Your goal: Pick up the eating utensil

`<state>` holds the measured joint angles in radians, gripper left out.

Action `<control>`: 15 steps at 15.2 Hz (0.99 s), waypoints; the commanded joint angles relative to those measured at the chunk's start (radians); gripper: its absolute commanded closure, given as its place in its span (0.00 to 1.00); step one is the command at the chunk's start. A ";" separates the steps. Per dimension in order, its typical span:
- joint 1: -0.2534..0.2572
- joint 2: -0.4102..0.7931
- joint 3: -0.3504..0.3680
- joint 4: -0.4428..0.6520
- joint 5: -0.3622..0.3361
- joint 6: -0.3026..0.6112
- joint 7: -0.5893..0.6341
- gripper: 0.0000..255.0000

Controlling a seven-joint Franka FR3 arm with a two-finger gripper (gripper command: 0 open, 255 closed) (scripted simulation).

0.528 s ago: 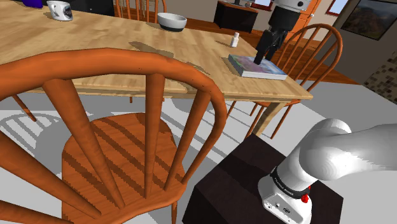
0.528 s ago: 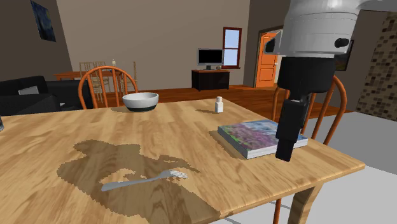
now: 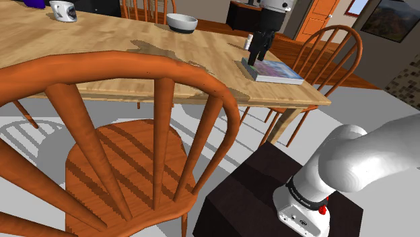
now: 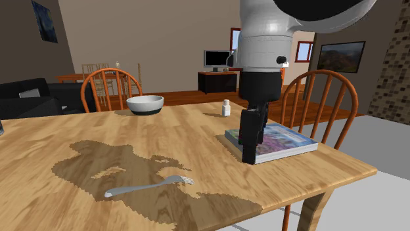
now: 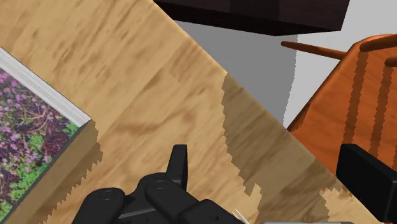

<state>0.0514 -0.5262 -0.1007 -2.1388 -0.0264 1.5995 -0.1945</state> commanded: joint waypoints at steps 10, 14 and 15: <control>0.081 0.455 -0.003 0.334 0.047 0.030 -0.232 0.00; 0.099 0.620 0.015 0.490 0.062 0.006 -0.304 0.00; 0.104 0.661 0.021 0.532 0.064 -0.003 -0.321 0.00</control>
<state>0.1484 0.0954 -0.0872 -1.6405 0.0345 1.5996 -0.5006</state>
